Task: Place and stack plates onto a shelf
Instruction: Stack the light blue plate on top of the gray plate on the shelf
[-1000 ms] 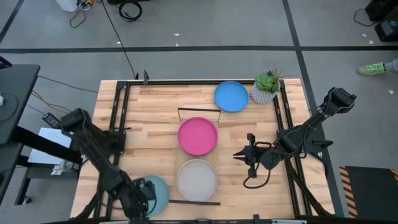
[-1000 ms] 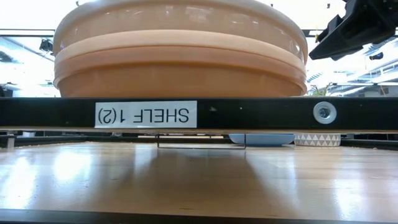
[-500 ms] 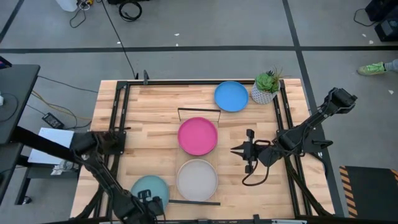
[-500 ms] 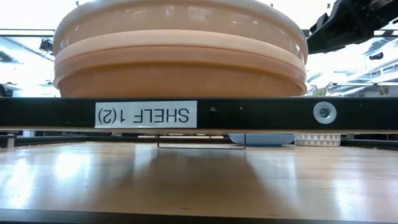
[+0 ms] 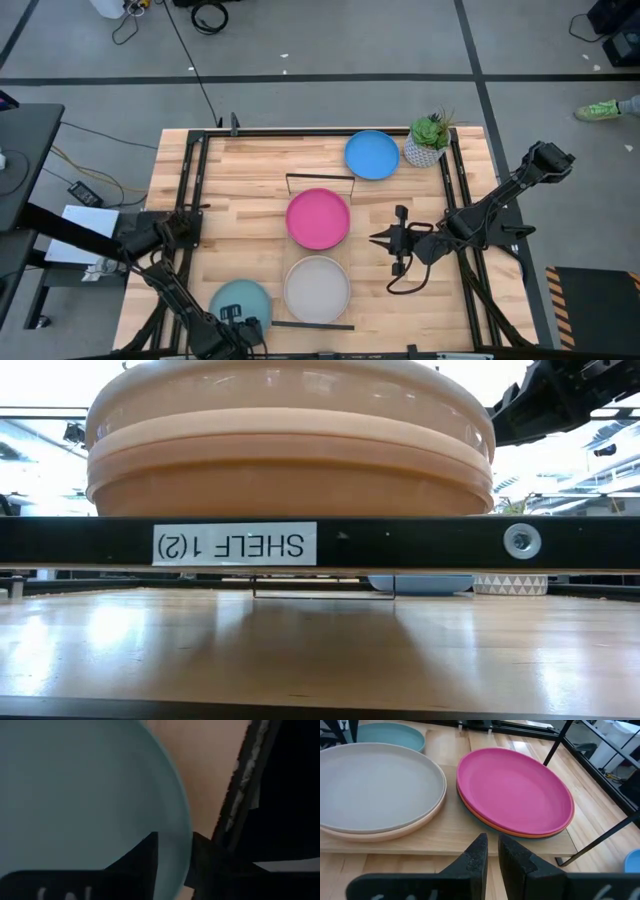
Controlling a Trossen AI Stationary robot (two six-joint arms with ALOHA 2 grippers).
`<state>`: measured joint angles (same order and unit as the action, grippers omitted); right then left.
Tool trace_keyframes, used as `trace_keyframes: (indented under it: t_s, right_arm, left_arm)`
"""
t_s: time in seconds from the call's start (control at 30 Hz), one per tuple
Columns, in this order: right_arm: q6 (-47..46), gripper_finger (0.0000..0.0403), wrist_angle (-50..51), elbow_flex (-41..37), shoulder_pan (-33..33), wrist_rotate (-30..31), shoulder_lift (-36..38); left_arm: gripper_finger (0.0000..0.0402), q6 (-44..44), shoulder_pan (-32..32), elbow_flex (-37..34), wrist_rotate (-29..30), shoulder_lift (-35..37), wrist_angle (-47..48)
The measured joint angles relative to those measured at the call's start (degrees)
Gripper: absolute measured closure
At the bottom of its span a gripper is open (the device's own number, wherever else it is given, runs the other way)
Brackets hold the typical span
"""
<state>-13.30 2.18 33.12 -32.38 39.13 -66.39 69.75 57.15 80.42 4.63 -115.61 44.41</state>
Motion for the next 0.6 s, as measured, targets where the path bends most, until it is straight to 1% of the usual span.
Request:
trace_keyframes:
  t_s: [0.07, 0.23, 0.6]
  right_arm:
    - [0.02, 0.0353, 0.00, 0.00, -0.02, -0.05, 0.00]
    - [0.00, 0.0353, 0.00, 0.00, -0.04, -0.17, 0.00]
    - [-0.63, 0.0353, 0.00, 0.00, -0.04, -1.29, 0.02]
  left_arm:
    - [0.0306, -0.91, 0.01, 0.00, 0.02, 0.00, 0.23]
    - [0.0383, -2.91, -0.01, 0.03, -0.36, 0.12, 0.38]
    - [0.0387, -3.39, -0.06, 0.04, -1.73, 0.20, 0.87]
